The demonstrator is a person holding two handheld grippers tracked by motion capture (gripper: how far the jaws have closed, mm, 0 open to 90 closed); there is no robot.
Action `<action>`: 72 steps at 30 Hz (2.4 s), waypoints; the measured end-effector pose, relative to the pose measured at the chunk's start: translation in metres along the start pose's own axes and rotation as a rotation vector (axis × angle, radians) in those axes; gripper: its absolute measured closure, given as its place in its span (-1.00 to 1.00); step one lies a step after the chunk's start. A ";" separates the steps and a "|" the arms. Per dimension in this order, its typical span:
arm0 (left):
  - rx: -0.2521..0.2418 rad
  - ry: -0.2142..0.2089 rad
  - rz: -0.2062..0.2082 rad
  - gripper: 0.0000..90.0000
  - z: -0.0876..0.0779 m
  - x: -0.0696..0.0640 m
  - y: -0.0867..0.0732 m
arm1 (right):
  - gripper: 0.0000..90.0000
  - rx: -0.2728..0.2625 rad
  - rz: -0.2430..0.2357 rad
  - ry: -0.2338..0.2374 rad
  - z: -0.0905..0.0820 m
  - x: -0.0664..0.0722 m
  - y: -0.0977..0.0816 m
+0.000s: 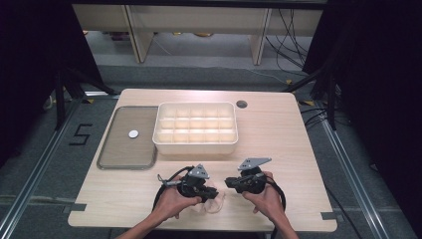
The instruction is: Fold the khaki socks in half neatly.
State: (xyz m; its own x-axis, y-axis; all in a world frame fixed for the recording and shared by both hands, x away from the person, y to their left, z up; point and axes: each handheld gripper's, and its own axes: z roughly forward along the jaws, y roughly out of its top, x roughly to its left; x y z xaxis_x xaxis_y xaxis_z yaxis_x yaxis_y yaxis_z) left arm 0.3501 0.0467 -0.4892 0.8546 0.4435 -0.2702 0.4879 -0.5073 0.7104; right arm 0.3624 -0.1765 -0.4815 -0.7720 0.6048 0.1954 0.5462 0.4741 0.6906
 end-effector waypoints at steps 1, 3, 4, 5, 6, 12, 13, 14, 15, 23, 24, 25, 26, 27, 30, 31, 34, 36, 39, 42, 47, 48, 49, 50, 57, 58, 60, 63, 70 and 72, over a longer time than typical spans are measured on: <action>0.001 0.000 -0.004 0.66 -0.001 -0.001 0.000 | 0.86 0.001 0.010 -0.005 -0.001 0.001 0.000; -0.005 -0.005 0.007 0.58 -0.005 -0.003 0.003 | 0.85 -0.001 0.006 -0.006 -0.001 0.000 0.000; -0.011 -0.009 0.007 0.58 -0.008 -0.003 0.004 | 0.85 -0.005 0.001 -0.011 -0.001 0.000 0.000; -0.024 -0.019 0.000 0.55 -0.011 -0.004 0.005 | 0.85 -0.006 0.000 -0.010 -0.001 0.000 0.000; -0.028 -0.021 -0.002 0.49 -0.014 -0.005 0.006 | 0.85 -0.012 -0.001 -0.009 -0.001 0.000 0.000; -0.073 -0.033 0.000 0.47 -0.030 -0.003 0.010 | 0.84 -0.012 0.005 -0.016 -0.002 -0.001 0.000; -0.078 -0.028 -0.009 0.49 -0.033 -0.002 0.009 | 0.84 -0.013 0.006 -0.016 -0.003 0.000 0.000; -0.087 -0.027 -0.002 0.54 -0.040 0.000 0.008 | 0.84 -0.012 0.010 -0.014 -0.004 0.000 0.000; -0.087 -0.027 -0.002 0.57 -0.040 0.000 0.008 | 0.84 -0.012 0.010 -0.014 -0.004 0.000 0.000; -0.119 0.030 -0.025 0.71 -0.071 0.016 -0.010 | 0.84 -0.022 0.006 -0.012 -0.005 0.001 0.002; -0.119 0.044 -0.035 0.73 -0.078 0.020 -0.017 | 0.85 -0.025 -0.003 0.004 -0.005 0.002 0.002; -0.119 0.044 -0.035 0.73 -0.078 0.020 -0.017 | 0.85 -0.025 -0.003 0.004 -0.005 0.002 0.002; -0.122 0.051 -0.040 0.73 -0.080 0.021 -0.021 | 0.85 -0.022 -0.002 0.000 -0.005 0.004 0.003; -0.112 0.052 -0.039 0.74 -0.083 0.023 -0.025 | 0.85 -0.022 -0.003 -0.003 -0.005 0.005 0.004; -0.108 0.060 -0.059 0.76 -0.085 0.024 -0.035 | 0.85 -0.028 -0.019 0.009 -0.005 0.010 0.006; -0.106 0.062 -0.057 0.76 -0.084 0.025 -0.038 | 0.85 -0.033 -0.026 0.008 -0.005 0.012 0.007; -0.099 0.053 -0.068 0.76 -0.077 0.024 -0.043 | 0.85 -0.039 -0.044 0.023 -0.004 0.020 0.011; -0.077 0.050 -0.055 0.76 -0.070 0.023 -0.045 | 0.85 -0.037 -0.053 0.036 -0.003 0.023 0.012; -0.046 0.038 -0.034 0.77 -0.059 0.021 -0.044 | 0.85 -0.031 -0.073 0.049 -0.001 0.033 0.014; -0.030 0.036 -0.007 0.80 -0.050 0.020 -0.042 | 0.85 -0.017 -0.094 0.077 0.002 0.042 0.015; 0.012 0.048 0.010 0.82 -0.038 0.019 -0.045 | 0.85 -0.003 -0.103 0.086 0.007 0.048 0.013; 0.015 0.049 0.003 0.83 -0.037 0.019 -0.046 | 0.85 0.002 -0.097 0.091 0.008 0.050 0.013; 0.021 0.057 0.004 0.84 -0.037 0.019 -0.047 | 0.85 0.006 -0.109 0.100 0.011 0.053 0.013; 0.016 0.047 0.008 0.84 -0.036 0.018 -0.047 | 0.85 0.006 -0.109 0.100 0.011 0.053 0.013; 0.041 0.052 0.008 0.85 -0.033 0.008 -0.051 | 0.87 0.096 -0.141 0.115 0.020 0.062 0.003; 0.039 0.055 0.009 0.85 -0.033 0.006 -0.052 | 0.88 0.116 -0.150 0.096 0.019 0.061 -0.001; 0.038 0.059 0.015 0.85 -0.032 0.004 -0.051 | 0.88 0.122 -0.150 0.066 0.016 0.058 -0.006; 0.040 0.060 0.017 0.84 -0.031 0.005 -0.051 | 0.89 0.139 -0.143 0.047 0.014 0.053 -0.010; -0.002 0.082 0.065 0.81 -0.038 -0.007 -0.049 | 0.89 0.173 -0.113 0.037 0.016 0.051 -0.018; -0.009 0.064 0.073 0.81 -0.040 -0.015 -0.050 | 0.89 0.159 -0.134 0.048 0.017 0.050 -0.018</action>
State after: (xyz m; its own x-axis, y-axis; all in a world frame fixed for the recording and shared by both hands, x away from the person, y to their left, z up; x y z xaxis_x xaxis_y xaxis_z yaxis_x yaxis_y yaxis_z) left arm 0.3058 0.0946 -0.4948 0.8745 0.4522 -0.1752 0.4226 -0.5332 0.7329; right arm 0.3196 -0.1438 -0.4957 -0.8536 0.5005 0.1444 0.4791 0.6456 0.5947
